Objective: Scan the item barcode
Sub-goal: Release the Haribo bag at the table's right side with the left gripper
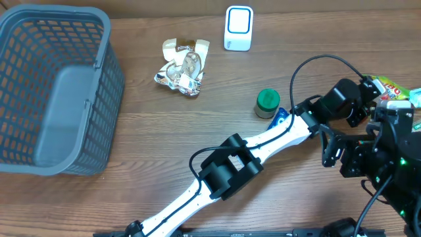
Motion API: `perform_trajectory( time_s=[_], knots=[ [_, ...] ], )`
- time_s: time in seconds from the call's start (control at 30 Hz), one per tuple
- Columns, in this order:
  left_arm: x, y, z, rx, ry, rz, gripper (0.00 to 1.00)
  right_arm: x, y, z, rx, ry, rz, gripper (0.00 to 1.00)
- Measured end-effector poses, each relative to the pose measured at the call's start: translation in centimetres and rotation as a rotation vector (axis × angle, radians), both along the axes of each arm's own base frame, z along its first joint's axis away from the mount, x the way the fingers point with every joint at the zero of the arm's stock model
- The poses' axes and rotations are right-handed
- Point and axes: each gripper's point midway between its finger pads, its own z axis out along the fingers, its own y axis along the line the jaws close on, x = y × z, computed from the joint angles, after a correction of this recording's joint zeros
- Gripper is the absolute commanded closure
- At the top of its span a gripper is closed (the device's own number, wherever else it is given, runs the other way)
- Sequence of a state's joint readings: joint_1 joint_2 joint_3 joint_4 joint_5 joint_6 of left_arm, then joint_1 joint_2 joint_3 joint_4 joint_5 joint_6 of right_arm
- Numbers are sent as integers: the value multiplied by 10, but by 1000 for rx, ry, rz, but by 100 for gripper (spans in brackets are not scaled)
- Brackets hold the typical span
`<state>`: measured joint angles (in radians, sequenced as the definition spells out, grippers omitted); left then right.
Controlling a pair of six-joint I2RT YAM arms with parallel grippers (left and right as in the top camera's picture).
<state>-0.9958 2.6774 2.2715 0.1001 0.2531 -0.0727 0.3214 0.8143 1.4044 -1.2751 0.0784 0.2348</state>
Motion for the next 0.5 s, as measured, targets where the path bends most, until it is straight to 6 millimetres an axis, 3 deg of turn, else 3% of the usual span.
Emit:
perform_trajectory(
  time_s=[0.03, 0.07, 0.33, 0.5],
  knots=[
    [1, 0, 1, -3, 0, 3, 13, 0, 0, 0, 1, 1, 1, 0],
    [1, 0, 1, -5, -1, 5, 0, 0, 1, 0, 2, 1, 2, 0],
    [5, 2, 1, 0, -6, 27, 0, -1, 1, -1, 2, 4, 4, 0],
    [2, 11, -24, 99, 56, 32, 0, -1, 0, -2, 1, 9, 4, 0]
  ],
)
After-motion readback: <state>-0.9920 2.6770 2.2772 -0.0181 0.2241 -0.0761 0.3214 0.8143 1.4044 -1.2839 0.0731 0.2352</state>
